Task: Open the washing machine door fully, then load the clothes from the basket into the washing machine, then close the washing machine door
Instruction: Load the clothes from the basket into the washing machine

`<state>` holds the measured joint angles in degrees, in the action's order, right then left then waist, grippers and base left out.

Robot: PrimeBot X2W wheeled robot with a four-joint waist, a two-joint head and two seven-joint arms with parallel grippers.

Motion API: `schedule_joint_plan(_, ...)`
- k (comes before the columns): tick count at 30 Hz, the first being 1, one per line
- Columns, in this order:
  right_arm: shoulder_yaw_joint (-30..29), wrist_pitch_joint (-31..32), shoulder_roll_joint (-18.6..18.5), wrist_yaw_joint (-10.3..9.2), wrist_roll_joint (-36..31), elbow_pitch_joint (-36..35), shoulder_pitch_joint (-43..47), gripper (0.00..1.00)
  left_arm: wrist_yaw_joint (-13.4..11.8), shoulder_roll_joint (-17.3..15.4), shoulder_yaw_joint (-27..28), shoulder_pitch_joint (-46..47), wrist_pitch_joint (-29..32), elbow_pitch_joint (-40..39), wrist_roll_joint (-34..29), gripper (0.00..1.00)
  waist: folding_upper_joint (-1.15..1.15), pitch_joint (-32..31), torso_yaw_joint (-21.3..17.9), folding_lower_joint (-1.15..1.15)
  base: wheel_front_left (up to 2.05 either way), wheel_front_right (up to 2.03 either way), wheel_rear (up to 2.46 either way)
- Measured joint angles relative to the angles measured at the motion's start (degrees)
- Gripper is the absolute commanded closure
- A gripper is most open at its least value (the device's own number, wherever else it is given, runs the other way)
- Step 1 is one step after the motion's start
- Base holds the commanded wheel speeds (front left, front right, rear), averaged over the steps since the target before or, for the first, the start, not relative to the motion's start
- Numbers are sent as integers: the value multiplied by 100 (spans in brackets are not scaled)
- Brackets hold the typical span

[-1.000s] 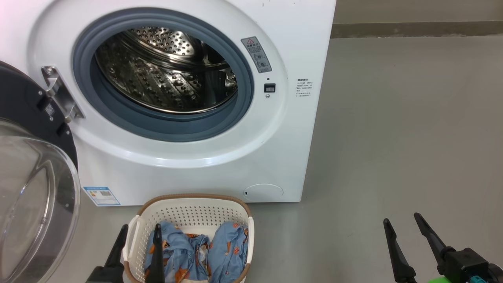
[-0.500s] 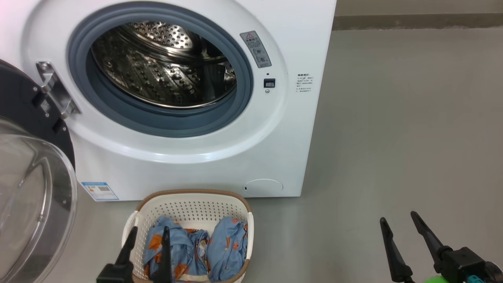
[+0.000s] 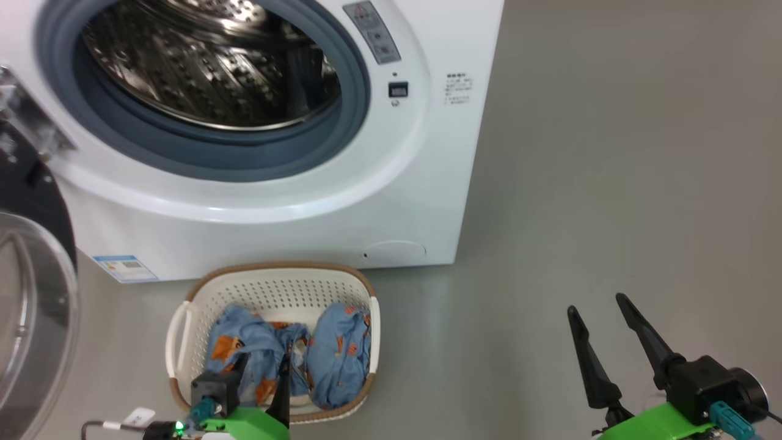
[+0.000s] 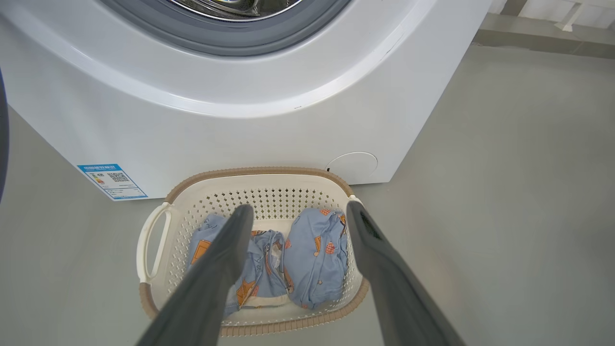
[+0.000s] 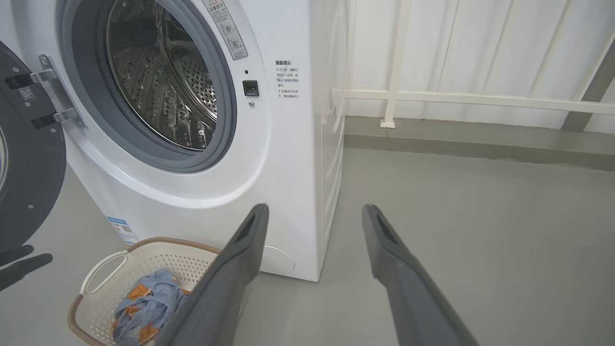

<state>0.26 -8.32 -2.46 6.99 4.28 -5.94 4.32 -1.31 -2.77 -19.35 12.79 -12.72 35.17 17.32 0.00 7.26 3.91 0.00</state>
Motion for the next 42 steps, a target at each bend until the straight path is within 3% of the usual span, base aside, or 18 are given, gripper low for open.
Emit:
schedule_joint_plan(7,159,-10,-70,0,40,-36,-279,0,346,74,-420,833,11,1386,543,0,0,431,-180,0,0,0,0)
schedule_joint_plan(11,300,-69,-144,0,145,-59,-530,0,411,92,-754,1319,57,1954,1049,0,0,721,-303,0,0,0,0)
schedule_joint_plan(19,520,-259,-151,0,348,-64,-1026,0,399,101,-1099,2218,112,2835,1591,0,0,1385,-634,0,0,0,0)
schedule_joint_plan(28,695,-511,-196,0,527,13,-1579,0,355,66,-946,3142,134,3583,1864,0,0,2253,-1095,0,0,0,0)
schedule_joint_plan(42,972,-609,-170,0,851,-130,-2230,0,90,-519,-672,4200,499,3833,2108,0,0,3758,-1763,0,0,0,0)
